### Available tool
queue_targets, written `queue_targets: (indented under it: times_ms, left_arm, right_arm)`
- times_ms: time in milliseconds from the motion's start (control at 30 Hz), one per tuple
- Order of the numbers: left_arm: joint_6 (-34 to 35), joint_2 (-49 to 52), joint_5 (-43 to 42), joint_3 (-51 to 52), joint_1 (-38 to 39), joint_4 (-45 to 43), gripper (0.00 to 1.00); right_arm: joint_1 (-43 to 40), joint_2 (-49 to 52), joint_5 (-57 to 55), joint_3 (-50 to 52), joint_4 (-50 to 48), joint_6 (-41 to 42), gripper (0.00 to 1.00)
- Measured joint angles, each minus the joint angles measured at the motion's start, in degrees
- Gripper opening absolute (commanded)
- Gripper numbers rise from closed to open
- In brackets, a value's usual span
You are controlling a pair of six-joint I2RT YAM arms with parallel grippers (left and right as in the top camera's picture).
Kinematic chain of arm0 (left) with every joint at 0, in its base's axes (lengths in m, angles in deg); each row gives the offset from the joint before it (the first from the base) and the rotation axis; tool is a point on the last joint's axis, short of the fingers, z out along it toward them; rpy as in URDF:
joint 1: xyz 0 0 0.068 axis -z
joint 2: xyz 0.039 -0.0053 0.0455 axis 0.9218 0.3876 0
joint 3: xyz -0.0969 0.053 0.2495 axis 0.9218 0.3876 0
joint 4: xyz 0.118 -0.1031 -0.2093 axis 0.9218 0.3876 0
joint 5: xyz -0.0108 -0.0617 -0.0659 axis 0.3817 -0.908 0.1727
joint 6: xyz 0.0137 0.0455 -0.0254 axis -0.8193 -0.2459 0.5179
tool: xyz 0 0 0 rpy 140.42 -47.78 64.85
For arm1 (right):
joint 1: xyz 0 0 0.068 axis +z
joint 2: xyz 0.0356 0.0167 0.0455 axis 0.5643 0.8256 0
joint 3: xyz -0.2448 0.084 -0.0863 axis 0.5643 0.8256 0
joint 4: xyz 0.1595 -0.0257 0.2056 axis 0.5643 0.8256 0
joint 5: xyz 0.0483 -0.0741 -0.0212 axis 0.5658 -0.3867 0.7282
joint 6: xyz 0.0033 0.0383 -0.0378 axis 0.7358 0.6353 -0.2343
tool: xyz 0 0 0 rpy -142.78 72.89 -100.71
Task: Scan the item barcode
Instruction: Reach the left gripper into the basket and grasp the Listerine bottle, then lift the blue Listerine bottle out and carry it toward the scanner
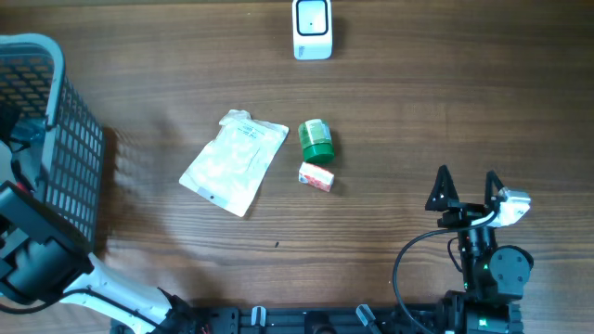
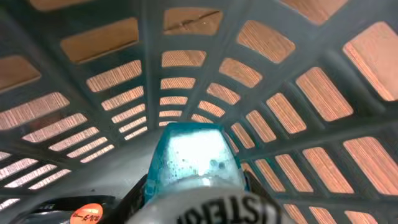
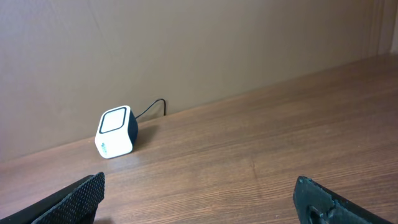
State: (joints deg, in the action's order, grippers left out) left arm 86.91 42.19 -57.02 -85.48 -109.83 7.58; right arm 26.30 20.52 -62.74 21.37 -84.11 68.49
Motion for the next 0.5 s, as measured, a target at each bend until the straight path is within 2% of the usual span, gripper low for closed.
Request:
queue_targets:
  times_ms: [367,500]
  left_arm:
    - [0.0,-1.0,0.0,0.0,0.0,2.6,0.27]
    - [0.0,-9.2,0.0,0.5,0.0,5.6,0.27]
  right_arm:
    - [0.0,0.0,0.0,0.0,0.0,0.0,1.0]
    - [0.0,0.0,0.0,0.0,0.0,0.0,1.0]
